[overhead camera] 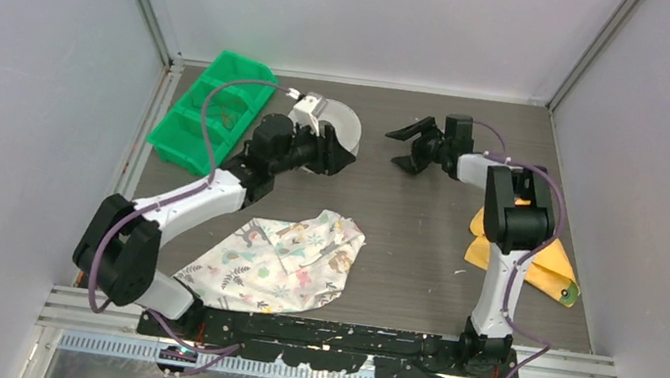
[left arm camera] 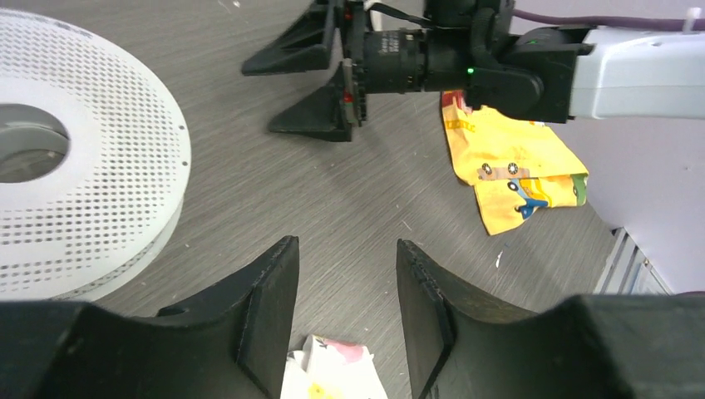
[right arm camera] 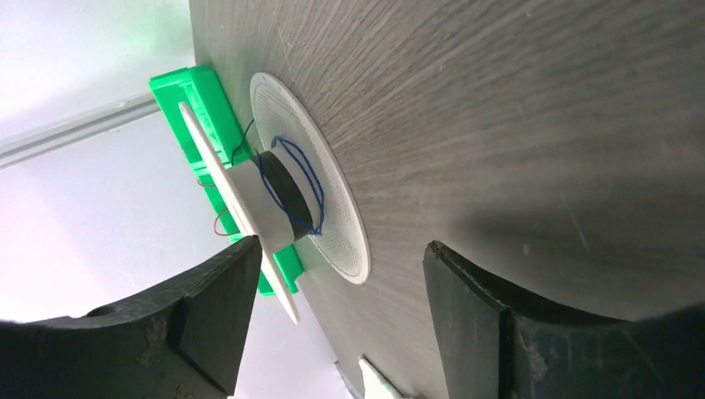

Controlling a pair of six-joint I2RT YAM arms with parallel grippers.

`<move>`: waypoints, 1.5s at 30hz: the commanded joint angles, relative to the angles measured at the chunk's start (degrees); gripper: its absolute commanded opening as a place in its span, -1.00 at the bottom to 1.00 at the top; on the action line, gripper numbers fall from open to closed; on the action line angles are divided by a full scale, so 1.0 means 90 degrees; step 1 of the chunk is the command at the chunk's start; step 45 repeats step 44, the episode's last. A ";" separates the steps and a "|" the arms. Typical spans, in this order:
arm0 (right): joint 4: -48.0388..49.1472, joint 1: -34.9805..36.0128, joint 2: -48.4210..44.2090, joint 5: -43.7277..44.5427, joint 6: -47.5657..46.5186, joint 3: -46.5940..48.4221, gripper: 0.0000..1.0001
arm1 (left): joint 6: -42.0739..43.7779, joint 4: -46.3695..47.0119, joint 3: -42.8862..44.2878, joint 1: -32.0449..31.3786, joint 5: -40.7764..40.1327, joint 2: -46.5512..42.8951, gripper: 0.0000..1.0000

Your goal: Wrap the cables

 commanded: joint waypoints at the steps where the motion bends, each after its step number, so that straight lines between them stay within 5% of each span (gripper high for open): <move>1: -0.2001 -0.0083 -0.1362 0.0788 -0.1540 0.0382 0.54 | 0.0461 -0.1384 0.0596 0.0007 -0.0543 -0.0866 -0.02; 8: -0.5341 0.0043 -0.2772 0.3705 -0.3759 0.1147 0.60 | 0.0804 -0.3447 0.0756 0.0014 -0.1339 -0.2060 0.02; 10: -0.5973 0.0120 -0.3128 0.4775 -0.3992 0.1105 0.70 | 0.0709 -0.3946 0.0724 0.0017 -0.1730 -0.2416 0.16; 11: -0.6201 0.0153 -0.3334 0.5234 -0.4071 0.1009 0.95 | 0.0667 -0.4186 0.0712 0.0017 -0.1942 -0.2584 0.26; 14: -0.6672 0.0198 -0.4029 0.6204 -0.4051 0.0592 0.99 | 0.0484 -0.5072 0.0695 0.0031 -0.2707 -0.3057 0.72; 16: -0.6885 0.0199 -0.4427 0.6529 -0.3941 0.0298 0.99 | 0.0342 -0.5704 0.0747 0.0036 -0.3001 -0.3273 0.84; 18: -0.7067 0.0207 -0.4745 0.6685 -0.3841 0.0090 0.99 | 0.0310 -0.6234 0.0742 0.0036 -0.3232 -0.3477 0.97; 26: -0.7122 0.0200 -0.5349 0.6595 -0.4023 -0.0345 0.99 | -0.0626 -0.7547 0.0542 0.0036 -0.4549 -0.3686 0.99; 45: -0.6812 0.0200 -0.5017 0.6181 -0.3667 -0.0181 0.99 | -0.1057 -0.7717 0.0957 0.0036 -0.5584 -0.3773 0.99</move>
